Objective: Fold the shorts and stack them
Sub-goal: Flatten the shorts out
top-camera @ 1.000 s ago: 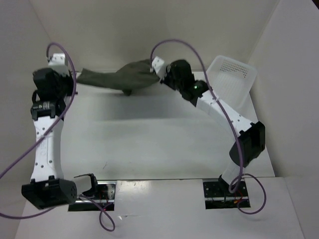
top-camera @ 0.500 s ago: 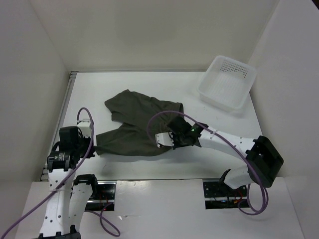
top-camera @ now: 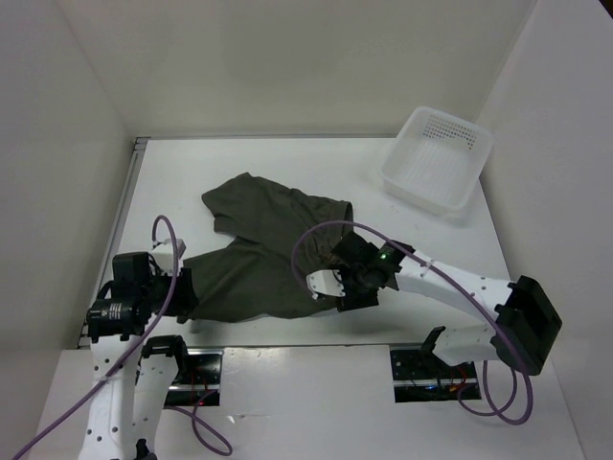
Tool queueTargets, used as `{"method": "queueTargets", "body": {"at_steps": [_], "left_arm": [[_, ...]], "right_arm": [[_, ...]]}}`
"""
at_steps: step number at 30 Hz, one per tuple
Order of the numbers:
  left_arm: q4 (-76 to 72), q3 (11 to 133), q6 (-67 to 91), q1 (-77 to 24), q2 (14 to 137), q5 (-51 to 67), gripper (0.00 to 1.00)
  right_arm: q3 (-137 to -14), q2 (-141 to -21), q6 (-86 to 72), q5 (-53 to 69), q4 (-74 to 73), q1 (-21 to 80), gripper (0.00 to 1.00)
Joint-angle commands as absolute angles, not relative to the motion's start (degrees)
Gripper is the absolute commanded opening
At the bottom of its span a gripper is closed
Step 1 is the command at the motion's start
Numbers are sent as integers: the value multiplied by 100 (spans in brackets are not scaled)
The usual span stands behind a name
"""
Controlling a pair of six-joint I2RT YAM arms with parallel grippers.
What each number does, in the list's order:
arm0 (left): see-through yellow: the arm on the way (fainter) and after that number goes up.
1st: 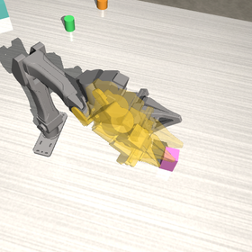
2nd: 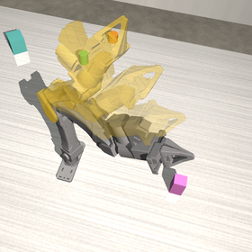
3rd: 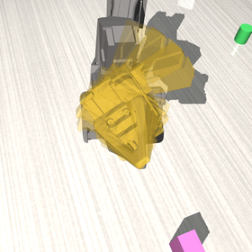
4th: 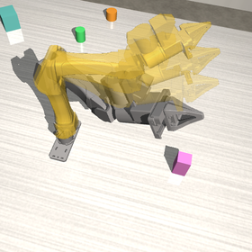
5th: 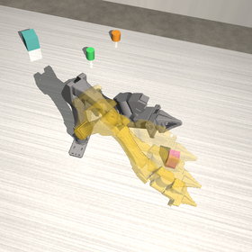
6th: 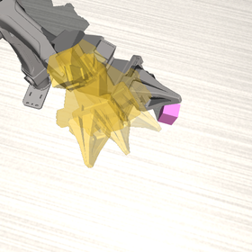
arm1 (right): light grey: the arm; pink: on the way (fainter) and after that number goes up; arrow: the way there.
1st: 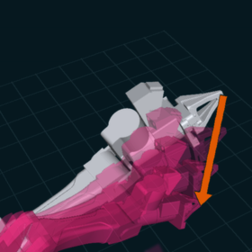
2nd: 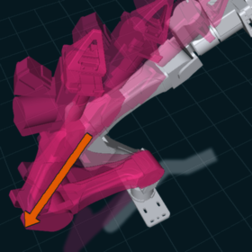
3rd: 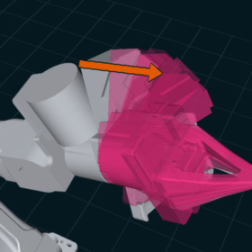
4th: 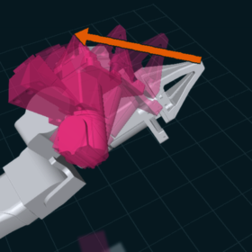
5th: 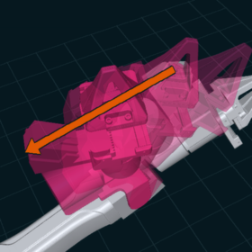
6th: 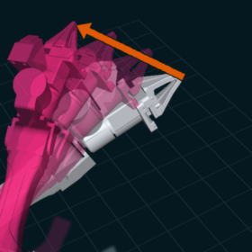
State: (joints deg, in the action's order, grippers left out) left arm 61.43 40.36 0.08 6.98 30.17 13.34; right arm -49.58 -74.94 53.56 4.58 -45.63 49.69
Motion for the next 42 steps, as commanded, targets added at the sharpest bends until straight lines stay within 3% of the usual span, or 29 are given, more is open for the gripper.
{"method": "queueTargets", "body": {"at_steps": [1,4,6,10,14,20,28,32,35,36,38,39,41,42], "left_arm": [[6240,4403,0,686,3119,1661,58],[5830,4465,0,686,3470,1565,66],[4610,4307,0,686,3908,1250,79],[2983,4148,0,686,5410,757,82],[2479,4386,0,686,6906,756,85],[1794,3920,0,633,7670,142,85],[1161,3842,0,633,8244,352,85],[1178,3963,0,580,8402,588,71],[1301,4025,0,580,8542,668,59],[1301,4025,0,580,8543,668,54],[1301,4025,0,519,8595,729,35],[1170,4025,0,519,8596,729,18],[985,4025,0,466,8596,608,4],[619,4025,0,466,8596,450,0]], "right_arm": [[-4738,-7059,5335,458,-5168,5027,70],[-4737,-6864,5335,106,-5081,5027,74],[-4737,-6785,5063,-201,-4626,5027,74],[-5097,-7162,4703,-317,-3938,4730,72],[-5405,-7505,4404,263,-3657,4219,70],[-5019,-7654,4947,580,-3612,4692,72],[-5274,-7734,5037,817,-4096,5439,72],[-4773,-7962,4501,660,-3728,5511,72],[-4248,-8051,4490,143,-3060,5511,66],[-4141,-8051,4491,-16,-2815,5511,56],[-3939,-8051,4605,-271,-2725,5511,42],[-3938,-8051,4658,-333,-2786,5511,23],[-3876,-7911,4719,-334,-3005,5511,1],[-3876,-7797,4781,-256,-3371,5511,0]]}}
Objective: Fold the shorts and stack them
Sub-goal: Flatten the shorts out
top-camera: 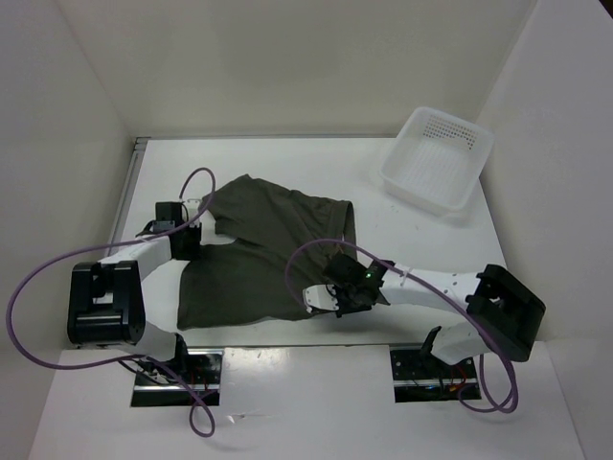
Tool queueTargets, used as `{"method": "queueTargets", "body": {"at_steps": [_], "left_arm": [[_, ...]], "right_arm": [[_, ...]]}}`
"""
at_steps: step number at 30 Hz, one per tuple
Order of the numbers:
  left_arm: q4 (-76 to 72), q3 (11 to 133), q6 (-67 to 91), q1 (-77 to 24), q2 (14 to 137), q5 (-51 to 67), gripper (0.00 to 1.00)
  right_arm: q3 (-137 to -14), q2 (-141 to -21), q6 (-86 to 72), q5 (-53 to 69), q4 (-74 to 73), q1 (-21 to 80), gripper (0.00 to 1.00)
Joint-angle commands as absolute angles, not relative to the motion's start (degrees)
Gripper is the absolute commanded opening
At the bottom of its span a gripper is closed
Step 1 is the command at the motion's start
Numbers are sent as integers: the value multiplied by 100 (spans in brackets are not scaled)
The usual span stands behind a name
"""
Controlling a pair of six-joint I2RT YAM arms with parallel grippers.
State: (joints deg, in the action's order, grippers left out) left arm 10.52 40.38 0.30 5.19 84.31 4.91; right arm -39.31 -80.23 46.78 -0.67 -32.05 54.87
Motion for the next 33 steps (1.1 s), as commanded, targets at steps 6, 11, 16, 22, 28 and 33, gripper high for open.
{"method": "queueTargets", "body": {"at_steps": [6,11,16,22,28,33], "left_arm": [[623,4350,0,624,8657,210,0],[1791,4806,0,510,8517,615,74],[2118,5948,0,571,8709,1282,85],[1899,7178,0,571,9825,1548,91],[1819,8067,0,449,10985,1415,93],[1767,8279,0,-8,11566,1310,91]], "right_arm": [[-3990,-7321,4904,211,-3885,5563,2],[-4586,-7374,4396,264,-3630,5563,94],[-5913,-7435,3902,281,-3429,5274,94],[-7223,-8804,3472,790,-2778,4370,92],[-8252,-10484,2945,976,-2400,3271,89],[-8938,-11425,2594,976,-2198,2892,87]]}}
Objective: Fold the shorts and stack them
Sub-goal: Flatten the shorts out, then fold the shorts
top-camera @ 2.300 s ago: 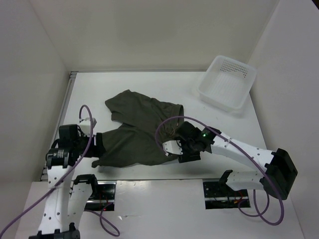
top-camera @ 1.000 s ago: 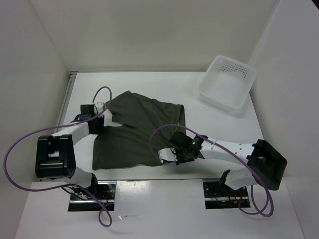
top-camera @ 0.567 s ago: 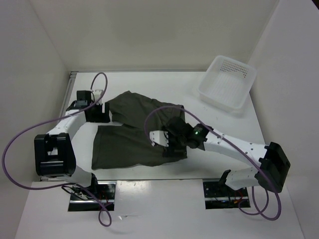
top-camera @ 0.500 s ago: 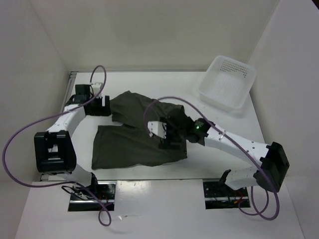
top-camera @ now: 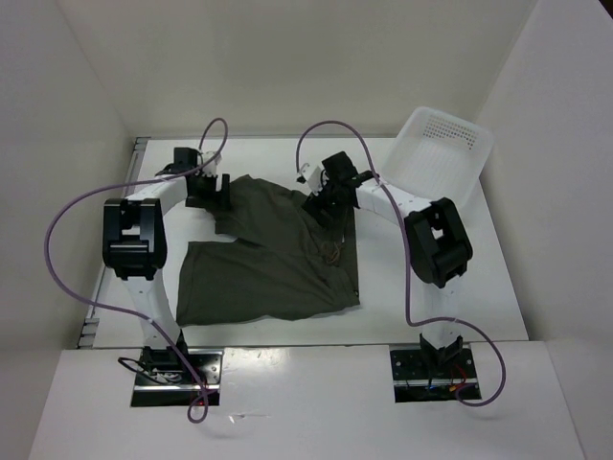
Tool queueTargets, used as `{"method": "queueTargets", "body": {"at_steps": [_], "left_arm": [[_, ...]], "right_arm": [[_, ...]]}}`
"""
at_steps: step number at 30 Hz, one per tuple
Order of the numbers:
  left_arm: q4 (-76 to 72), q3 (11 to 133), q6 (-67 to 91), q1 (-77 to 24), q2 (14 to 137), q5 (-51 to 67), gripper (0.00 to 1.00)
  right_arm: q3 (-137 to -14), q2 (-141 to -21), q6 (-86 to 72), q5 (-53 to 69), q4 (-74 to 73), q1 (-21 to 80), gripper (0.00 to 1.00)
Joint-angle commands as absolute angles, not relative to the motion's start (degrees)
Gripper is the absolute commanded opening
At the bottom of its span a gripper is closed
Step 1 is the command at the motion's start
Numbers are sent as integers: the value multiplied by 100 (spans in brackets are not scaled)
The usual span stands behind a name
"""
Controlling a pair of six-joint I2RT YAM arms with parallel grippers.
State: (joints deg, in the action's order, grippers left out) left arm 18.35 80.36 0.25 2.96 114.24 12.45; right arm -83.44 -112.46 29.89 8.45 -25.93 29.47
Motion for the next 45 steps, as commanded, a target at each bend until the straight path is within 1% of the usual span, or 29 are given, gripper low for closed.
{"method": "queueTargets", "body": {"at_steps": [1,2,3,4,6,7,10,11,12,13,14,17,18,19,20,21,23,26,28,29,32,34,36,37,39,40,42,43,45], "left_arm": [[1767,8279,0,-61,11566,1310,89],[1714,8279,0,-62,11636,1257,85],[1714,8279,0,-140,11637,1257,75],[1714,8227,0,-141,11689,1257,70],[1714,8227,0,-141,11689,1257,55],[1714,8227,0,-141,11689,1257,34],[1714,8174,0,-141,11619,1195,6],[1801,8174,0,-141,11454,1117,0],[2045,8174,0,-141,11356,1116,0],[2196,8243,0,-141,11242,1064,0],[2354,8244,0,-141,10945,1063,0],[3284,8060,0,-360,10381,765,0],[4001,7929,0,-456,10275,765,3],[4321,7762,0,-683,10092,765,24],[4664,7404,0,-764,10012,826,43],[4667,7261,0,-765,9950,904,52],[4492,7207,0,-765,9949,1177,66],[3860,7917,0,-397,10107,1590,80],[3149,8286,0,-194,10238,1660,81],[2816,8706,0,-11,10309,1661,81],[2550,9332,0,193,10800,1783,85],[2549,9807,0,255,11247,1942,85],[2759,10045,0,255,11565,2047,86],[2899,10403,0,255,11967,2048,86],[3592,10905,0,255,12660,2170,86],[4047,11334,0,255,12848,2328,85],[4227,11417,0,334,12964,2949,83],[4228,11278,0,334,12964,3057,83],[4166,10945,0,203,12780,3059,87]], "right_arm": [[-8991,-11530,2532,828,-2128,2892,87],[-9043,-11627,2470,765,-2127,2796,87],[-9096,-11793,2418,695,-2066,2725,86],[-9097,-11847,2365,633,-2065,2725,86],[-9097,-11900,2364,563,-2013,2672,84],[-9027,-11900,2364,563,-2013,2672,84],[-8869,-11900,2478,563,-2013,2672,84],[-8807,-11900,2479,563,-2013,2672,83],[-8807,-11900,2566,563,-2013,2672,82],[-8746,-11900,2627,563,-1960,2672,81],[-8684,-11900,2706,475,-1960,2672,77],[-8613,-11900,2917,413,-1960,2672,70],[-8613,-11900,2970,413,-2021,2672,70],[-8552,-11848,3023,413,-2021,2724,69],[-8491,-11848,3163,413,-2021,2820,69],[-8490,-11848,3225,335,-2021,2882,69],[-8438,-11795,3226,281,-2021,2988,69],[-8499,-11725,3164,351,-2021,3041,70],[-8499,-11655,3103,352,-2074,3041,70],[-8499,-11654,3103,352,-2074,3041,70],[-8499,-11523,2980,352,-2074,3041,70],[-8499,-11522,2918,352,-2074,3041,70],[-8499,-11522,2856,352,-2074,2988,70],[-8499,-11522,2856,352,-2074,2988,70],[-8569,-11522,2856,352,-2074,2927,70],[-8622,-11575,2856,352,-2074,2805,70],[-8806,-11575,2856,352,-2127,2690,70],[-8807,-11636,2856,430,-2205,2568,70],[-8955,-11706,2856,518,-2284,2514,71]]}}
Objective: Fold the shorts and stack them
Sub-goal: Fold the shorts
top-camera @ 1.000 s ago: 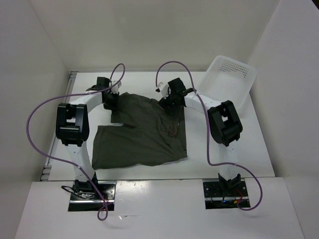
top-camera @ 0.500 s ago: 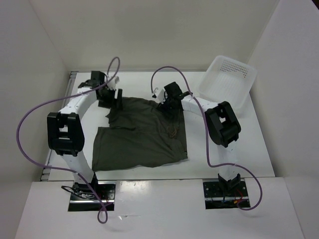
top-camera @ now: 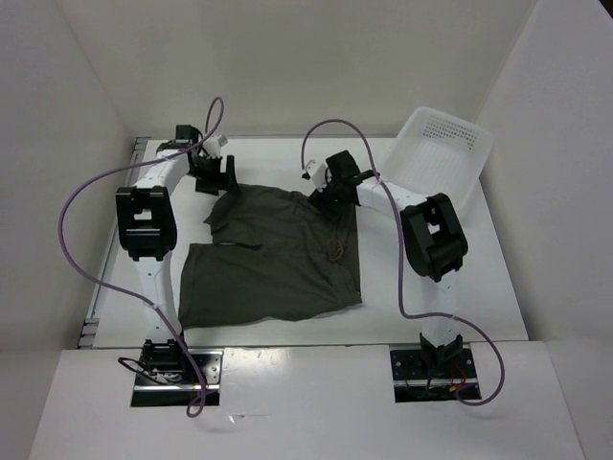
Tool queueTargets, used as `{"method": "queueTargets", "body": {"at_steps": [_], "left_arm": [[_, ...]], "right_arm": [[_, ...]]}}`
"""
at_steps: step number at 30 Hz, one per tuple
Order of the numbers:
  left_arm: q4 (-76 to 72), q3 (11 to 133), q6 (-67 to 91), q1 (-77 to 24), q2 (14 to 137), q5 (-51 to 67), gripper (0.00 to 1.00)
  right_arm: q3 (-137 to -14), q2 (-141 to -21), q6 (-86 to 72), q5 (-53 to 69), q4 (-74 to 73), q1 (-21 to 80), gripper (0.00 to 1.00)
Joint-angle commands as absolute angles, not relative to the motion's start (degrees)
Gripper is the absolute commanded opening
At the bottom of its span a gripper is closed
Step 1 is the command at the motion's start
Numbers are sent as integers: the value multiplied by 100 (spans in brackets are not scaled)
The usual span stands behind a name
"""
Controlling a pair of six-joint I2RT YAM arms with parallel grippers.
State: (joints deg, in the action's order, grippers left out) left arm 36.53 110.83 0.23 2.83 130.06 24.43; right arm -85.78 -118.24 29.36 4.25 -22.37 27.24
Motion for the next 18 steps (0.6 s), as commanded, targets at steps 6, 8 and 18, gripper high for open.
{"method": "queueTargets", "body": {"at_steps": [6,8,18], "left_arm": [[4298,10688,0,9,12867,2524,79],[4298,10530,0,9,12919,2522,71],[3851,11248,0,-193,12622,2261,0]], "right_arm": [[-8956,-11830,3023,756,-2469,2443,77],[-8956,-11882,3216,808,-2470,2443,77],[-8886,-11857,3349,546,-2462,2443,0]]}}
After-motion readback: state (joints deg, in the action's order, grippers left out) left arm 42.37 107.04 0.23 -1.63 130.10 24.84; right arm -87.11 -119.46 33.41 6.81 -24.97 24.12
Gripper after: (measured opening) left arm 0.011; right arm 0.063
